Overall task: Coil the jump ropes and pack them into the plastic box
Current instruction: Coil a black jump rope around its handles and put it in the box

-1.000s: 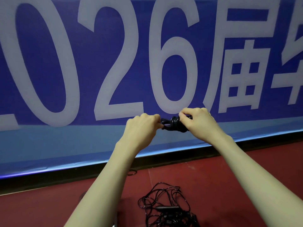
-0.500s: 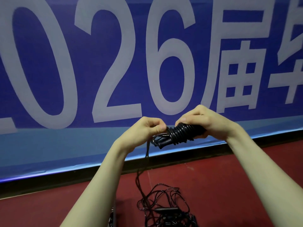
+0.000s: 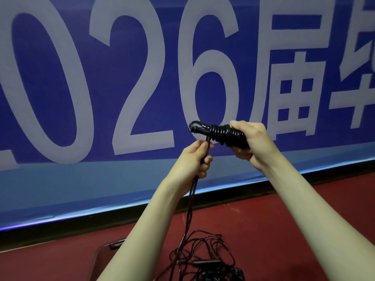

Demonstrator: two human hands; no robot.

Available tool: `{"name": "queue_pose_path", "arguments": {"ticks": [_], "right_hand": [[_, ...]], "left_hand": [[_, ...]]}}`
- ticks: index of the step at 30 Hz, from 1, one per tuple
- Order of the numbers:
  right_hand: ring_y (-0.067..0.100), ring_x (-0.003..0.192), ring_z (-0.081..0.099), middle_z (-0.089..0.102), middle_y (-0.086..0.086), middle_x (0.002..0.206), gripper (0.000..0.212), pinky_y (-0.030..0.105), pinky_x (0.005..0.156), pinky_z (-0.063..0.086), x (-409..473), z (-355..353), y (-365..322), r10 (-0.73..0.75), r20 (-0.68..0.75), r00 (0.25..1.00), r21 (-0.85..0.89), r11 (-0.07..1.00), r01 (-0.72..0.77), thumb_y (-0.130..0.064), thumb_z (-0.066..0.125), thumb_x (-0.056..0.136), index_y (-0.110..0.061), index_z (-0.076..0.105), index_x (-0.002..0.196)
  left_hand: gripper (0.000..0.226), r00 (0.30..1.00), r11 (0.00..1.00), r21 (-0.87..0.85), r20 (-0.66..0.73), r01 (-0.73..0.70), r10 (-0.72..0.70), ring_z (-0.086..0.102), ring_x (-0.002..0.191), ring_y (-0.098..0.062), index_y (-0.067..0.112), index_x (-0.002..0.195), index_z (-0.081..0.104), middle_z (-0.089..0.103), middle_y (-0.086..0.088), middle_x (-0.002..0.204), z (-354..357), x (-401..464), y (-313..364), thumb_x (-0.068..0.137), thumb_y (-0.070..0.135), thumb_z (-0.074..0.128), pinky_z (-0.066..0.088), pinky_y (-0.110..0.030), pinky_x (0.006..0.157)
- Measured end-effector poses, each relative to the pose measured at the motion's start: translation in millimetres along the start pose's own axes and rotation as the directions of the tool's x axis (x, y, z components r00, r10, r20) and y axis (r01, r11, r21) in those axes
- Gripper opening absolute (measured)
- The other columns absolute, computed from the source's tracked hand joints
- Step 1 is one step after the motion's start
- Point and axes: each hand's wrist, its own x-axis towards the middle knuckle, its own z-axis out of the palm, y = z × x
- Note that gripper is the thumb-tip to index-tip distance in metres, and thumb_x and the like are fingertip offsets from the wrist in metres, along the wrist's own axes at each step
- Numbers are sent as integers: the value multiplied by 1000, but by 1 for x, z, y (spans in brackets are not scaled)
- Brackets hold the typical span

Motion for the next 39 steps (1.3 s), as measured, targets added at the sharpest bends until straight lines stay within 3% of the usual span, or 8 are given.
{"name": "queue_pose_path", "arguments": {"ticks": [3,6,10,16,20,29,34,39], "right_hand": [[13,37,41,55,15,60,28,15,38,23,4,2,3,-20,-110,994,-5,1000,20,-17,54,93,-9,59,67],[11,37,42,57,15,63,25,15,36,24,7,-5,6,-43,-239,970,-46,998,33,-15,55,92,-8,62,69],[13,38,44,57,20,65,24,16,36,26,11,-10,19,-73,-270,960,-170,985,27,-15,55,92,-3,65,74],[17,44,46,54,16,60,28,17,36,28,15,-14,32,-106,-220,970,-348,937,23,-15,55,91,7,62,74],[19,50,50,54,27,66,32,21,42,36,15,-18,32,-100,-60,993,-511,858,55,-17,54,91,9,60,74],[18,47,36,52,33,66,37,21,41,29,2,-17,9,109,299,948,-628,771,110,-14,52,92,17,49,72],[19,47,36,57,25,62,38,22,39,23,-4,-22,2,170,388,906,-599,793,108,-18,53,94,17,60,79],[18,48,38,58,12,56,35,22,43,21,-9,-28,-3,194,466,863,-529,843,96,-18,53,96,8,68,76]], "left_hand": [[27,997,944,329,-68,-13,37,32,46,-7,17,94,57,41,5,63,0,-3,3,105,28,35,26,-18,45],[32,984,748,663,-112,-31,140,43,59,-13,14,92,64,50,3,70,-2,-4,5,102,33,41,35,-25,55],[28,962,468,882,-77,-57,263,48,66,-24,11,91,59,53,-2,72,-4,-4,5,100,35,47,35,-33,58],[29,917,26,1000,-10,-1,400,52,80,-32,16,94,51,52,-2,86,-7,-6,12,104,37,34,33,-33,63],[26,876,-103,994,78,-33,476,53,81,-25,19,98,53,55,3,93,-8,-7,14,104,37,34,28,-30,56],[13,838,88,970,148,-226,524,47,83,-14,24,88,69,62,11,85,-23,-6,4,91,34,62,27,-29,58],[6,919,554,776,83,-302,386,52,68,-2,17,80,70,62,14,69,-31,-7,2,84,20,71,36,-14,63],[16,973,725,651,109,-223,202,50,64,-3,16,78,60,58,14,67,-35,-8,-3,90,25,66,39,-15,66]]}}
